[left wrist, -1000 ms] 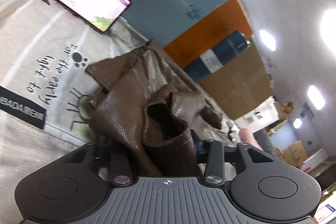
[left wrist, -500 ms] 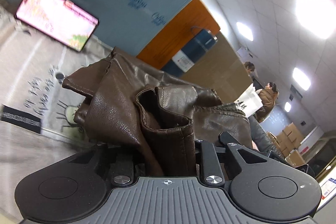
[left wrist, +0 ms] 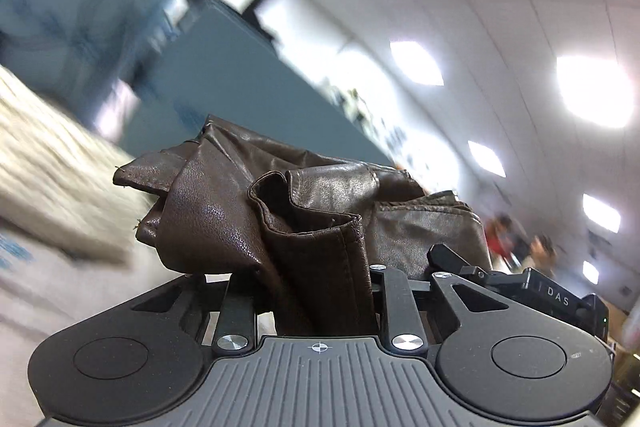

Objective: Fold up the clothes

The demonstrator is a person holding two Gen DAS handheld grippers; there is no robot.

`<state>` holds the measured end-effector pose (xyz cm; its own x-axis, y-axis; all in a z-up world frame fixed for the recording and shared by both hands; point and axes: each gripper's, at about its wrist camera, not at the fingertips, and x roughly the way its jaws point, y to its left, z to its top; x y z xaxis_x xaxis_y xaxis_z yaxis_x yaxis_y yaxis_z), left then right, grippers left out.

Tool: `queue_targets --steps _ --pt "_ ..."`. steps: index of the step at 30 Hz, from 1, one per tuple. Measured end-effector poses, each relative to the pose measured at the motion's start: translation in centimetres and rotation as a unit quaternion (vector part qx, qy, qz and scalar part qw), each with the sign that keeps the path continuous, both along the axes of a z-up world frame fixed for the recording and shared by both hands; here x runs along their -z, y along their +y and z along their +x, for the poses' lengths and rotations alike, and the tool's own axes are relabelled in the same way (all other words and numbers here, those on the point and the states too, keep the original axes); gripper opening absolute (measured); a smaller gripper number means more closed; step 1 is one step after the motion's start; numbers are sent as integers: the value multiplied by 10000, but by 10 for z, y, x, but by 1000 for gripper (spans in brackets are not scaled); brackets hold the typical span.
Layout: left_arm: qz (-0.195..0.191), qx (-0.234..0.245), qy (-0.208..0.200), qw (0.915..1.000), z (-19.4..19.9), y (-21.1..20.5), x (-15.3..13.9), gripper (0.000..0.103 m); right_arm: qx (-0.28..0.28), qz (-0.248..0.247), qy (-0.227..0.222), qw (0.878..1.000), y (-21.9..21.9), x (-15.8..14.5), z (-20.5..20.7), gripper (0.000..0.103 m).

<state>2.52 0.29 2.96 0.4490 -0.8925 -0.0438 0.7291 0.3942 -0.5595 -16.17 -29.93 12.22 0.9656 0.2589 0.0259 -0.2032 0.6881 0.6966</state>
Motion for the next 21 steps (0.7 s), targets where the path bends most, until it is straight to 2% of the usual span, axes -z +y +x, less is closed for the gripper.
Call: queue_targets --steps 2,5,9,13,17,21 --pt "-123 -451 -184 9987 2 24 -2 23 -297 -91 -41 9995 17 -7 26 23" --pt "-80 -994 -390 9943 9 50 -3 23 -660 -309 -65 9973 45 -17 62 23" --pt "12 -1517 -555 9869 21 73 -6 23 -989 -561 -54 9935 72 -25 104 23" --pt "-101 -2005 -649 9775 39 88 -2 23 -1253 -563 0 9905 88 -26 145 23" --pt "-103 -2371 -616 9695 54 93 13 23 -1430 -552 201 9880 95 -17 182 23" --pt "214 -2462 -452 9679 68 90 21 23 -1542 -636 397 9852 97 -3 211 23"
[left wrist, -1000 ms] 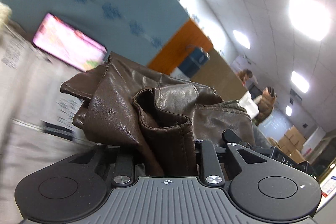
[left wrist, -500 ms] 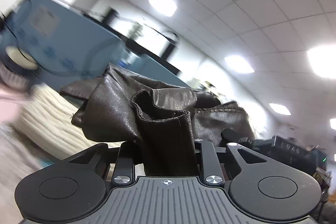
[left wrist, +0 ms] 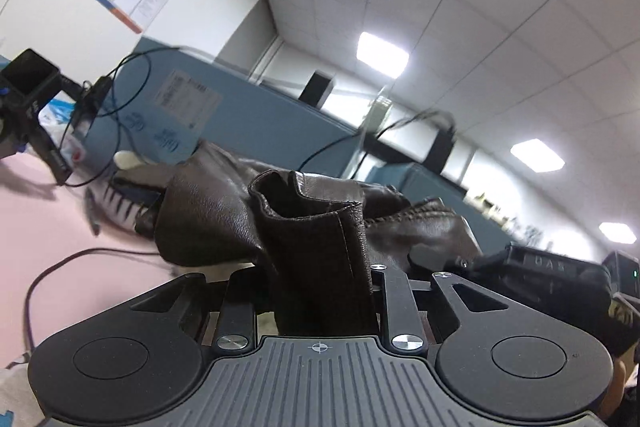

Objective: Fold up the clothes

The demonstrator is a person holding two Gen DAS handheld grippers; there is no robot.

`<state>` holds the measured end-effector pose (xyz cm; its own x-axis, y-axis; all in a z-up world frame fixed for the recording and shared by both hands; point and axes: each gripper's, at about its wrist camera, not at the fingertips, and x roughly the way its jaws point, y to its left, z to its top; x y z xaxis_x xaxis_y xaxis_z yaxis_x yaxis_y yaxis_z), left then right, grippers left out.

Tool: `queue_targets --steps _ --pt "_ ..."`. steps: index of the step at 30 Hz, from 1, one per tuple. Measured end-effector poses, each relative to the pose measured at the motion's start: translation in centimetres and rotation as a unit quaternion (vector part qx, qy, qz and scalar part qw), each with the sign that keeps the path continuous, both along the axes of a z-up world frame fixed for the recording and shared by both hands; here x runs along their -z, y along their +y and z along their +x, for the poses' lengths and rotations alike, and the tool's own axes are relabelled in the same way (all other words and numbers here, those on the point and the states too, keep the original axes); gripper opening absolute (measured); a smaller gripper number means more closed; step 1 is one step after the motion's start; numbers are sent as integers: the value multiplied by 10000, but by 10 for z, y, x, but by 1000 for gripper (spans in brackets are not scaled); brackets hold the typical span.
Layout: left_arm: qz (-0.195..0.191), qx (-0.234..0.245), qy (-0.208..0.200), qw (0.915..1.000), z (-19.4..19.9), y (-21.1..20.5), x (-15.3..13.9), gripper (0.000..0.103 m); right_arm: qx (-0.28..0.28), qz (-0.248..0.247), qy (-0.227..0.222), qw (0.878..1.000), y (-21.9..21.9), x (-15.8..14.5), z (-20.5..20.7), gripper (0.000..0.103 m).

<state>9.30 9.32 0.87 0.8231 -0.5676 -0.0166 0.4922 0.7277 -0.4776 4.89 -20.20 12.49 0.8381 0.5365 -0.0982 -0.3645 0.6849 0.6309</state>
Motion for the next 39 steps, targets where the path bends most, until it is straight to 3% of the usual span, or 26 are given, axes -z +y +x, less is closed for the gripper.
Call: queue_targets --steps 7,14,17,19,22,25,30,32,39 --pt "460 -36 459 9979 18 -10 10 25 27 -398 395 9984 -4 31 51 23" --pt "842 -343 750 9930 20 -18 16 34 148 -708 574 9957 1 48 64 26" --pt "986 -619 963 9885 23 -19 16 55 292 -850 651 9938 5 51 66 29" --pt "1011 -862 1125 9847 24 -17 18 75 368 -910 678 9929 7 53 67 31" --pt "1032 -1165 1399 9779 30 -13 21 88 486 -1024 704 9911 11 53 66 35" --pt "992 -1345 1583 9731 35 -8 24 91 587 -1193 725 9885 17 50 61 40" --pt "904 -1825 1339 9698 30 -1 23 98 825 -1356 721 9847 25 39 43 55" --pt "797 -2003 1223 9688 26 4 23 98 911 -1362 645 9844 25 33 30 70" --pt "547 -2516 378 9655 -6 6 9 101 1050 -1544 224 9822 25 14 -28 82"
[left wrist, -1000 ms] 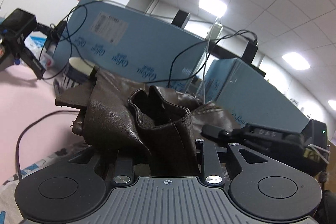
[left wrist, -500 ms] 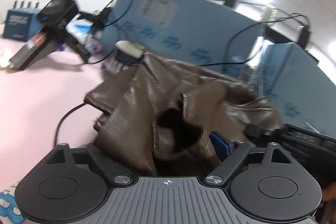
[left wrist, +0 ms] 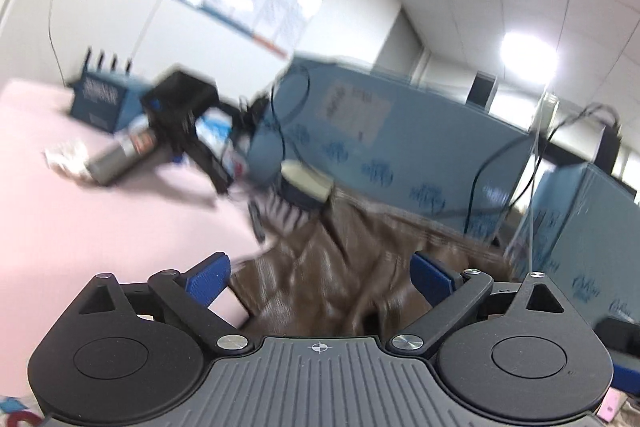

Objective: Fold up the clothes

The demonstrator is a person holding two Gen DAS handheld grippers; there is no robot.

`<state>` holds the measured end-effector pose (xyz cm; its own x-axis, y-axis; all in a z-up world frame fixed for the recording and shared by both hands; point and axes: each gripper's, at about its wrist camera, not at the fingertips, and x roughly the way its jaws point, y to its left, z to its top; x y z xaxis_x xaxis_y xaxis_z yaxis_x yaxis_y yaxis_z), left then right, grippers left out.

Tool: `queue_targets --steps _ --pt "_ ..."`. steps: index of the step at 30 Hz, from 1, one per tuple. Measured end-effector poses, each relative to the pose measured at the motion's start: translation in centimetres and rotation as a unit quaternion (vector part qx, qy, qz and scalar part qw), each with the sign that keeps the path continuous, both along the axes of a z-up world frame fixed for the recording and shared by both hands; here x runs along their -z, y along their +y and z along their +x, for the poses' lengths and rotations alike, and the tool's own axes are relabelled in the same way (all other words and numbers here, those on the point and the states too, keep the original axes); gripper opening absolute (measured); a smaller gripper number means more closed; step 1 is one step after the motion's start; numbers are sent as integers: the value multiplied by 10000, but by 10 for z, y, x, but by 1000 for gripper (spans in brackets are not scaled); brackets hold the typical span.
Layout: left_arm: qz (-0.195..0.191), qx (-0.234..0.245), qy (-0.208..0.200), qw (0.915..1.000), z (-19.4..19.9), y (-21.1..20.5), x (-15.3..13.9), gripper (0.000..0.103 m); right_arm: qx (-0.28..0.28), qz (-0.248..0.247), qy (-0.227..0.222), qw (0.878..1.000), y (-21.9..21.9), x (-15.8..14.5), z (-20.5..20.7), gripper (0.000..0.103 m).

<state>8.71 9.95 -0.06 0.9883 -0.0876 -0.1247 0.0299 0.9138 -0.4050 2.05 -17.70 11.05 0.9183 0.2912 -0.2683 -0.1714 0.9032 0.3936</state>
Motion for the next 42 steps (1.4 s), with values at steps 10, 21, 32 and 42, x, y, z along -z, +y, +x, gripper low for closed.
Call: queue_targets --steps 10,21,32,42 --pt "919 -98 -1092 9897 -82 -41 -16 103 210 -996 -780 9917 13 15 -56 100" --pt "1511 -810 -963 9805 -94 -71 -5 103 831 -1091 -1062 9848 -9 40 -61 103" --pt "1796 -866 -822 9765 -92 -80 -3 103 761 -1563 -1331 9757 7 41 -68 103" --pt "1791 -1141 -773 9741 -92 -80 -3 103 577 -1527 -1118 9802 8 43 -59 103"
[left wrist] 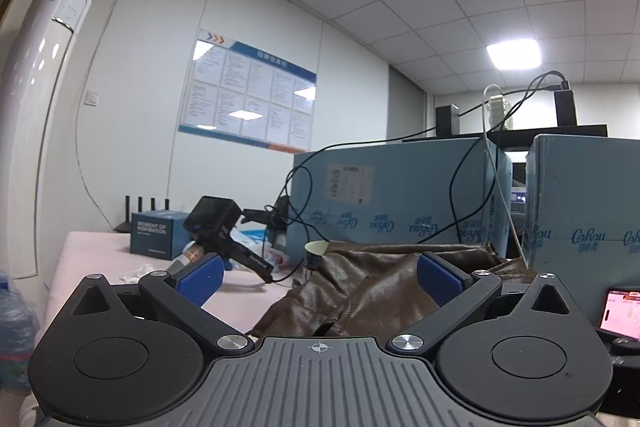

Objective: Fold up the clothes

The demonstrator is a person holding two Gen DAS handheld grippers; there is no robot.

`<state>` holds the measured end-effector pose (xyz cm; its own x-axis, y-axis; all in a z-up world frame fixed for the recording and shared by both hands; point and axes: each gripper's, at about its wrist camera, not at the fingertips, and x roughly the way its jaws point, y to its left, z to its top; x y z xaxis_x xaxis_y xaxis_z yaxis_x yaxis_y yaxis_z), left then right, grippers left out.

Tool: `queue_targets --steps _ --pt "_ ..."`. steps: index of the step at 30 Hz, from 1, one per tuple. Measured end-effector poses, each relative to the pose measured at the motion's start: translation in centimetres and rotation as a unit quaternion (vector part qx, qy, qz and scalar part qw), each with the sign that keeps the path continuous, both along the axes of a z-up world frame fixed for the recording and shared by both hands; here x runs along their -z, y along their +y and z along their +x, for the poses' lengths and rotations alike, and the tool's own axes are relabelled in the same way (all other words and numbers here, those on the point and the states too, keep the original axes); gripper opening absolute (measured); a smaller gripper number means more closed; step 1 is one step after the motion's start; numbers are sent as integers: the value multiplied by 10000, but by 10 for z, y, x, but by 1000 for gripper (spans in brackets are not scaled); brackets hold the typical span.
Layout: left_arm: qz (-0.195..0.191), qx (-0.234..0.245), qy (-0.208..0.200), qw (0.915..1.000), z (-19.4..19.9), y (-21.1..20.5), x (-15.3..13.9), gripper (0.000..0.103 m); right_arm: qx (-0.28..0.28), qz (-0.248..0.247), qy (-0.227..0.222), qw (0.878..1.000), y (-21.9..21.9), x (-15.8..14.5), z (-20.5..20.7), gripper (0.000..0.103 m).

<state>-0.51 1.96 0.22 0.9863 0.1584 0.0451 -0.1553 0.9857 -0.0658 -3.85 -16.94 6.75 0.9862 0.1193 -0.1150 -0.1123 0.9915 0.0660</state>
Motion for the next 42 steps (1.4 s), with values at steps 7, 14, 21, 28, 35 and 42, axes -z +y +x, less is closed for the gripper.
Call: queue_targets --steps 7,14,21,28,35,42 --pt "125 -161 -51 9998 -2 -4 0 103 -147 90 -267 9995 -4 -3 -8 103" --pt "160 -378 -223 9989 -11 -7 -1 103 -287 125 -498 9983 -18 -6 -9 103" --pt "274 -376 -108 9989 -7 -10 -2 103 -324 -40 -644 9974 -11 -4 -15 103" --pt "121 -344 1 9993 -3 -5 -1 103 25 -216 -700 9973 -7 -4 -16 103" --pt "-121 -234 142 9996 0 4 0 103 41 -170 -699 9974 -8 -3 -15 103" --pt "-165 -103 264 9995 4 4 1 103 -18 -254 -597 9979 -5 -3 -12 103"
